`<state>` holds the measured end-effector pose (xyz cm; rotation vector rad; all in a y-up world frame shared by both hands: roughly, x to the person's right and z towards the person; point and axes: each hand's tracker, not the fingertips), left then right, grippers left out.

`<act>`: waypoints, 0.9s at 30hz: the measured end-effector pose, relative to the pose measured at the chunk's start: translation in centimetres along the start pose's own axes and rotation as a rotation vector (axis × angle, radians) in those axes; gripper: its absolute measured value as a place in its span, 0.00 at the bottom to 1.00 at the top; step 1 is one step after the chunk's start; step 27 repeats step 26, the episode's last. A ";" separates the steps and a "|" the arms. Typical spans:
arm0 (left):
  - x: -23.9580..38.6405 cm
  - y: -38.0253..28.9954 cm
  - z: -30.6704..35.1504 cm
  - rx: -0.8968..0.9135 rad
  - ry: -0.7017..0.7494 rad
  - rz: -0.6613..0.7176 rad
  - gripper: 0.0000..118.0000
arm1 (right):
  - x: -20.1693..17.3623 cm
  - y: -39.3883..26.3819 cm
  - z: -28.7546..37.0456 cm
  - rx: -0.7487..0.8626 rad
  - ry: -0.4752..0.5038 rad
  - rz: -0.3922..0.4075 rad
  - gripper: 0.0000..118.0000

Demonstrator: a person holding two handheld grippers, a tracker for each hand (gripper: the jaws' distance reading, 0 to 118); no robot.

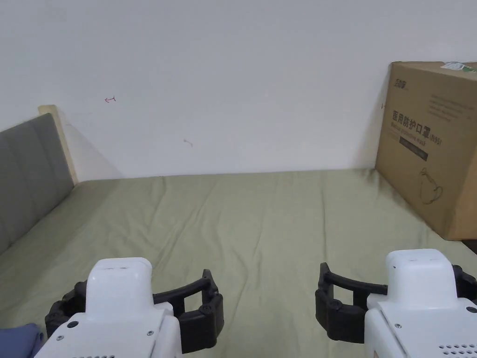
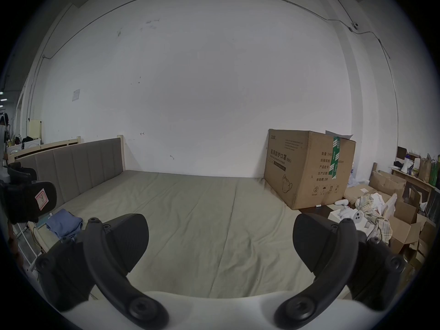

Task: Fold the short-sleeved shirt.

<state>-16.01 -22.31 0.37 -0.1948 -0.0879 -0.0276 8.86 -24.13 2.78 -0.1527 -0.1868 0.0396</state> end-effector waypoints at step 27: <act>0.0 0.1 -1.2 -0.044 -0.047 0.020 1.00 | -0.2 -0.3 -0.4 -0.004 -0.023 0.038 1.00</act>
